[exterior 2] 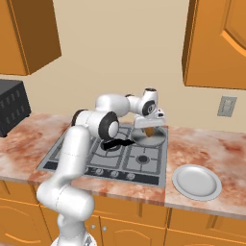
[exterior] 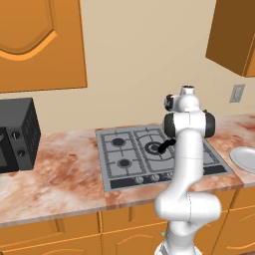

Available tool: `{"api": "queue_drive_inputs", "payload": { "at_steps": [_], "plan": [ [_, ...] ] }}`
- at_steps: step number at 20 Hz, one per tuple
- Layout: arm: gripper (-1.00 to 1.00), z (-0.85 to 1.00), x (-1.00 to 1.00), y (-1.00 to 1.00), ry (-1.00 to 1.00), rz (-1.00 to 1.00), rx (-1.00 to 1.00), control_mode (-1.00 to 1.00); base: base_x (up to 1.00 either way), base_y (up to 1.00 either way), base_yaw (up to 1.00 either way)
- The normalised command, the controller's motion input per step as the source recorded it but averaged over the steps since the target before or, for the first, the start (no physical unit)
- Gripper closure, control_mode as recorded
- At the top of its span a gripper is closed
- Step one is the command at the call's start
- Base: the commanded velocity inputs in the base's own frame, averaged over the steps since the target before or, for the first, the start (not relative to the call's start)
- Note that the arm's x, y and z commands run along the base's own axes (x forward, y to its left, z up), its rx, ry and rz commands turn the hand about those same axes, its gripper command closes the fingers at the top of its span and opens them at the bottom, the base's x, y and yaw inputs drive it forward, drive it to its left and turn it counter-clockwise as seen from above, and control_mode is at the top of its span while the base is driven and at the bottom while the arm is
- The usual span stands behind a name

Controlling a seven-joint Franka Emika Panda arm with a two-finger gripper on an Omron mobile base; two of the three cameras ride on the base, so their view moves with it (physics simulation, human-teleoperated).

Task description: Pick the croissant and place it on the pan. Then turn on the stove to warm the croissant.

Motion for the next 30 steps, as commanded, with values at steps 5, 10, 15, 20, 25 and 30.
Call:
{"api": "queue_drive_inputs", "payload": {
  "at_steps": [5, 10, 15, 20, 25, 30],
  "plan": [
    [-1.00, 0.16, -0.33, 0.00, 0.00, 0.00, 0.00, -1.00, 0.00, 0.00, 0.00],
    [-1.00, 0.10, -0.44, 0.00, -0.02, 0.00, 0.00, -1.00, 0.00, 0.00, 0.00],
    [-1.00, 0.03, -0.13, 0.00, 0.00, 0.00, 0.00, -1.00, 0.00, 0.00, 0.00],
    [-1.00, 0.38, -0.23, 0.03, -0.01, 0.00, 0.00, -1.00, 0.00, 0.00, 0.00],
    [-1.00, 0.65, -0.16, 0.18, -0.10, 0.00, 0.00, -1.00, 0.00, 0.00, 0.00],
    [-1.00, 0.45, -0.33, 0.25, -0.07, 0.00, 0.00, -1.00, 0.00, 0.00, 0.00]
  ]
}}
